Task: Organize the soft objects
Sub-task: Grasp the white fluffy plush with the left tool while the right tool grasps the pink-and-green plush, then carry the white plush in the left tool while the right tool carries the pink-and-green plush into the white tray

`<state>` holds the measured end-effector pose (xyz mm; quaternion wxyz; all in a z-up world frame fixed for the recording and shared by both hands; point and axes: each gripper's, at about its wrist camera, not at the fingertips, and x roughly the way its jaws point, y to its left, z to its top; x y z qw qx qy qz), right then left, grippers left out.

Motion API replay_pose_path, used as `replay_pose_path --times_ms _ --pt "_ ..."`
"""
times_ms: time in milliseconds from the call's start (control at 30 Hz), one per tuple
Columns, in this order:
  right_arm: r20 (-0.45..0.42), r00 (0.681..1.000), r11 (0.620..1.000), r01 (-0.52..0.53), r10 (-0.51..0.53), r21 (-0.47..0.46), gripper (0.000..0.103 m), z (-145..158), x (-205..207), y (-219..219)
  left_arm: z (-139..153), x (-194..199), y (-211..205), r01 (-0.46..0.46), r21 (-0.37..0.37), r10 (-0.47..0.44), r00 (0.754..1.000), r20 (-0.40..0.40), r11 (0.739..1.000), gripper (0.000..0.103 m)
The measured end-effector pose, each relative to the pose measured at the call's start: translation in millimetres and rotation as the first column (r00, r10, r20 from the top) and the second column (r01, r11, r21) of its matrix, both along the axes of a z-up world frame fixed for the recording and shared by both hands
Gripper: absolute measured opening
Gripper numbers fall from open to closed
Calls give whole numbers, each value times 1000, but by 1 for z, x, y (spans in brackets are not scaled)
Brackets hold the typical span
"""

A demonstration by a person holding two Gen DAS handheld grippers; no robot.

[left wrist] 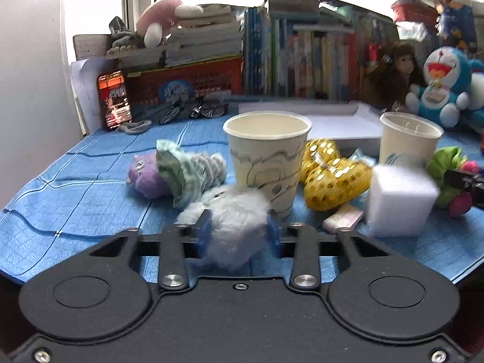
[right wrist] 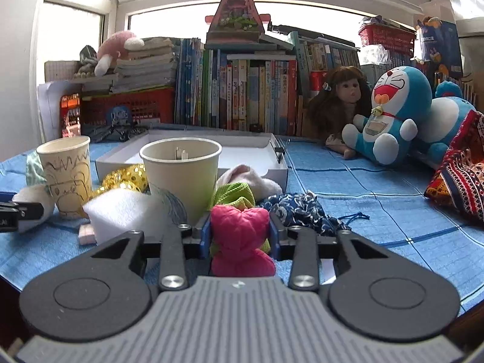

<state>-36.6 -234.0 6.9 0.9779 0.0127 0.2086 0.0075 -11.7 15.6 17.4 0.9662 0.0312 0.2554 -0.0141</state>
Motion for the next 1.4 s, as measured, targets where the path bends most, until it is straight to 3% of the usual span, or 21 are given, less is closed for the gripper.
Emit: replay_pose_path --times_ms 367,667,900,1167,1267,1400 --pt "62 998 994 27 -34 106 40 30 -5 -23 18 -9 16 -19 -70 19 1000 -2 997 33" --pt "113 990 985 69 -88 158 40 67 2 -61 52 -20 38 -22 -103 29 997 68 994 33" --pt "125 985 978 97 -122 184 40 88 12 -81 87 -6 51 6 -127 11 992 129 992 33" --pt "95 994 964 22 -49 263 40 109 54 -86 144 44 46 120 -175 -90 981 172 977 33" --pt "50 999 954 -23 8 299 41 113 84 -81 159 79 35 172 -196 -149 980 129 965 33" --pt "-56 996 953 -56 76 299 41 112 134 -68 163 136 11 203 -228 -208 978 6 952 33"
